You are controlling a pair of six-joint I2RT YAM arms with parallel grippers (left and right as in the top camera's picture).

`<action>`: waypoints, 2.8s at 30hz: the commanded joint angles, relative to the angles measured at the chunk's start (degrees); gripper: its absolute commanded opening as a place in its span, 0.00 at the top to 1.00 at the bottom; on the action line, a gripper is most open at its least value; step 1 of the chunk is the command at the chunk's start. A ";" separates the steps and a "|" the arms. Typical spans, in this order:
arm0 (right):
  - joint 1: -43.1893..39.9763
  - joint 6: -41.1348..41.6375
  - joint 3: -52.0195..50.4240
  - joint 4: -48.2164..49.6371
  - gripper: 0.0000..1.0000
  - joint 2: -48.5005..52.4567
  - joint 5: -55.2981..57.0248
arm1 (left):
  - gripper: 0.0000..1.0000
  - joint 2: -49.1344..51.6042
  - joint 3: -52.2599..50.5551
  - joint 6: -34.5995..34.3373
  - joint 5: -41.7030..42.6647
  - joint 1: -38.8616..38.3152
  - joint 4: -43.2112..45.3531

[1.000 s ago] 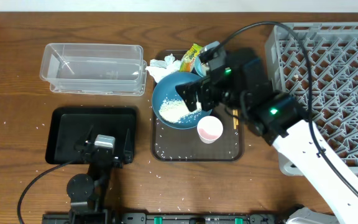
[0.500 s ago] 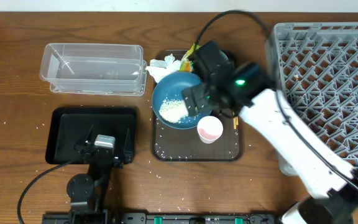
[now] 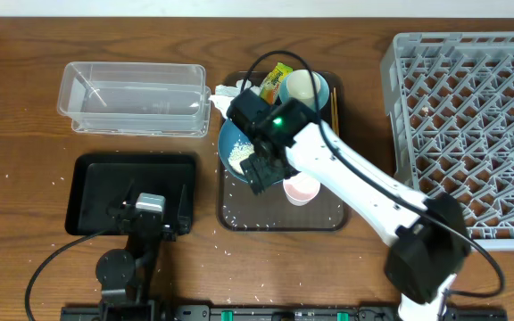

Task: Sort waste into correct bins and load items into the dishwasher rack
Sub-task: 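Lower the right gripper and grasp the pink cup, then carry the pink cup with the right gripper to the dish rack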

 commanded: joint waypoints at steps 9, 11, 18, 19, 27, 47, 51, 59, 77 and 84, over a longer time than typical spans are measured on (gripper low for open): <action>1.18 1.11 0.63 -1.57 0.37 2.60 -3.30 | 0.00 -0.26 -1.57 -0.26 0.17 0.13 -0.96; 1.18 2.36 -0.07 -1.55 0.39 2.60 -3.39 | 0.00 -0.26 -1.57 -0.26 0.17 0.13 -0.96; 1.22 2.80 -4.76 -0.02 0.41 2.60 -3.48 | 0.00 -0.26 -1.57 -0.26 0.17 0.13 -0.96; 1.22 2.86 -5.14 0.28 0.40 2.60 -3.48 | 0.00 -0.26 -1.57 -0.26 0.17 0.13 -0.96; 1.22 2.99 -5.84 0.83 0.68 2.60 -3.45 | 0.00 -0.26 -1.57 -0.26 0.17 0.13 -0.96; 0.81 4.20 -6.40 -0.96 0.99 2.56 -2.03 | 0.00 -0.26 -1.57 -0.26 0.17 0.13 -0.96; -0.70 2.60 -3.54 -5.09 0.99 2.54 -1.44 | 0.00 -0.26 -1.57 -0.28 0.17 0.13 -0.96; -6.32 -6.95 6.34 -12.24 0.99 1.38 -1.42 | 0.00 -0.24 -1.57 -0.26 0.17 0.13 -0.96; -49.33 -25.46 18.53 -2.73 0.99 -12.33 -20.70 | 0.00 -0.26 -1.57 -0.28 0.17 0.13 -0.96; -68.22 -30.88 12.22 10.86 0.99 -12.00 -34.53 | 0.00 -0.26 -1.57 -0.26 0.17 0.13 -0.96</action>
